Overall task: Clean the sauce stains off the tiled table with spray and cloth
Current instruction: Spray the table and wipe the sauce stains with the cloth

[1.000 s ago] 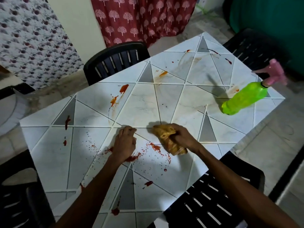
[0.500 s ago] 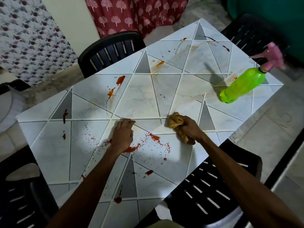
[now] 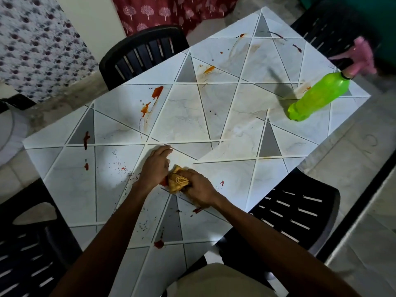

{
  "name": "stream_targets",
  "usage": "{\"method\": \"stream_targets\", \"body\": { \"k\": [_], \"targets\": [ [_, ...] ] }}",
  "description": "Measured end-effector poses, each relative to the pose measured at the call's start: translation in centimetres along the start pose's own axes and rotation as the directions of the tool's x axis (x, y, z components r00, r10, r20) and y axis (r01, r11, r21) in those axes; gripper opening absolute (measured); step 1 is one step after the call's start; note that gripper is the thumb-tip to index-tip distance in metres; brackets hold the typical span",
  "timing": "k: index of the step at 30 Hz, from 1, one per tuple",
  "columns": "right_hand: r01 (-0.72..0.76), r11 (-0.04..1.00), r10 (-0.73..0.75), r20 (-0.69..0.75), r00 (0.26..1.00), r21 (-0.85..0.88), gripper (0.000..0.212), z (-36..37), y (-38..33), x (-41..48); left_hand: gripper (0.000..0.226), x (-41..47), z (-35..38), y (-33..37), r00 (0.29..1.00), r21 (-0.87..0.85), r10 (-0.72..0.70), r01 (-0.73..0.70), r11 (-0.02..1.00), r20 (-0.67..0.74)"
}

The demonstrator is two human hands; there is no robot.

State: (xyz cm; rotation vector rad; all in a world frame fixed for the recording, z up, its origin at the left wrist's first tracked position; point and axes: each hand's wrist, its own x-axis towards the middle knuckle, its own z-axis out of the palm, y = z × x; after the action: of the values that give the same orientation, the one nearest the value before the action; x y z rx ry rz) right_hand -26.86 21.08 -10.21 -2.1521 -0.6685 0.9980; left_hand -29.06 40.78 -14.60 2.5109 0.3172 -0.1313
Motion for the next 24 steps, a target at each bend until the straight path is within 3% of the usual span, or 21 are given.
{"method": "stream_targets", "body": {
  "k": [5,10,16,19,24],
  "targets": [
    [-0.092,0.971,0.118,-0.106,0.987,0.222,0.062,-3.2,0.9,-2.4,0.043,-0.5,0.4,0.9,1.000,0.063,0.004,-0.005,0.998,0.016],
    [-0.140,0.871,0.294,-0.271,0.917,0.471,0.070,-9.3,4.3,-6.1,0.045,-0.5,1.3,2.6,1.000,0.156,0.003,-0.005,0.988,0.009],
    [-0.242,0.861,0.438,-0.411,0.800,0.447,0.044,-17.2,11.1,-10.0,0.051,0.0,2.4,4.3,0.998,0.210,-0.023,0.012,0.978,0.050],
    [-0.340,0.883,0.464,-0.498,0.733,0.323,0.061,-18.5,13.1,-10.6,0.055,-0.2,2.9,4.7,0.998,0.214,-0.040,0.027,0.976,0.054],
    [-0.394,0.886,0.461,-0.392,0.796,0.243,0.065,-14.3,12.4,-8.9,0.056,-0.9,3.4,5.3,0.995,0.210,-0.073,0.058,0.976,0.064]
  ]
}}
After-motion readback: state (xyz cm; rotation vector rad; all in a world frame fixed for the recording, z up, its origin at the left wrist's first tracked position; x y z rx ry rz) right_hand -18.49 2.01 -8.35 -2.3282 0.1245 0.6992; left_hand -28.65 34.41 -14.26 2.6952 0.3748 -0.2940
